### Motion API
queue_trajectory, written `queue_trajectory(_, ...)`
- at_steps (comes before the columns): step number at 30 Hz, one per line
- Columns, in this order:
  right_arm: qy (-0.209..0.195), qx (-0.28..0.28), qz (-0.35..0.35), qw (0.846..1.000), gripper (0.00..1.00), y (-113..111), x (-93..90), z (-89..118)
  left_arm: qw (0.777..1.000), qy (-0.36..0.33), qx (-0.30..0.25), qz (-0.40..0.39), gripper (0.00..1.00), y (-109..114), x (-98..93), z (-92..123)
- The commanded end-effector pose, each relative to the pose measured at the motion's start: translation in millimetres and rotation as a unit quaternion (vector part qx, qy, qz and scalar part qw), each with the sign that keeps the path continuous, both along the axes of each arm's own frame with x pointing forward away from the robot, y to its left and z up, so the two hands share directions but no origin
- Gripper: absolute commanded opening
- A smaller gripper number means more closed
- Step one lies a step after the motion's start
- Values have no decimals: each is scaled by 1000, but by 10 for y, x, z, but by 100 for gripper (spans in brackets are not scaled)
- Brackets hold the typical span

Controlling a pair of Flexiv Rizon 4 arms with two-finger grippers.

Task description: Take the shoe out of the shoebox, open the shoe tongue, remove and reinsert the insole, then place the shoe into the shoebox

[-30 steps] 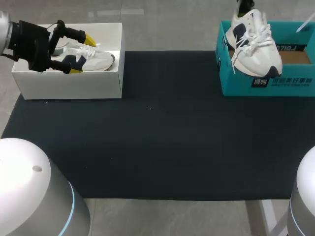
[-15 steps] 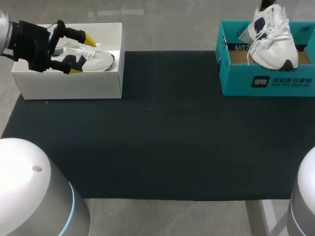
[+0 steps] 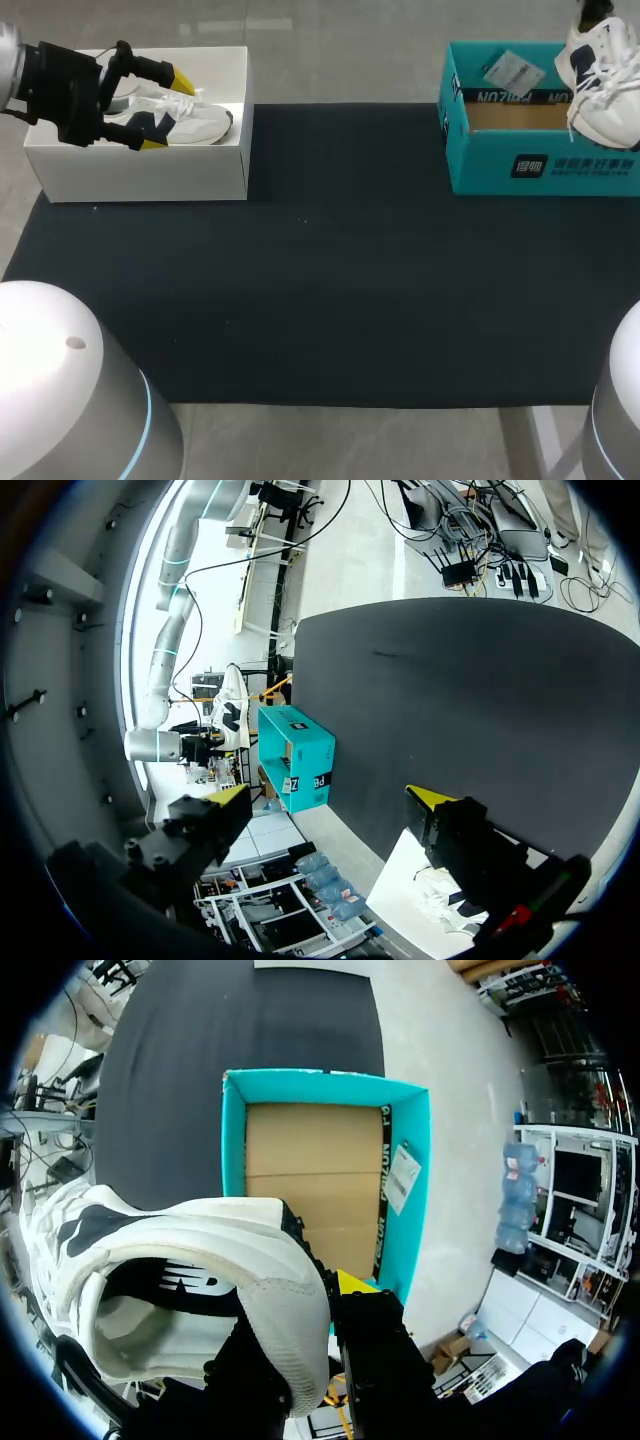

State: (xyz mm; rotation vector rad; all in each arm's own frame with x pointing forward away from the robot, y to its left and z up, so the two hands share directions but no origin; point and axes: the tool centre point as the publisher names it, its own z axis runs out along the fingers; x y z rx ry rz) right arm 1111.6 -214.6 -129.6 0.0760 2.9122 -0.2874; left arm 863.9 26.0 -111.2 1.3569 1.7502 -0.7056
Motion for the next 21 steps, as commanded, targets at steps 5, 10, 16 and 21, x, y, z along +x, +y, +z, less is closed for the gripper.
queue_trajectory(5,19,5,27,999,0,-61,13,28,1000,1,2,0,100,-4,10,4)
queue_trajectory(10,19,5,27,999,0,-61,13,28,1000,1,2,0,100,-4,10,4)
queue_trajectory(16,19,5,27,999,0,-61,13,28,1000,1,2,0,100,-4,10,4)
queue_trajectory(21,24,7,19,999,0,-116,29,12,1000,1,2,0,100,-4,10,4)
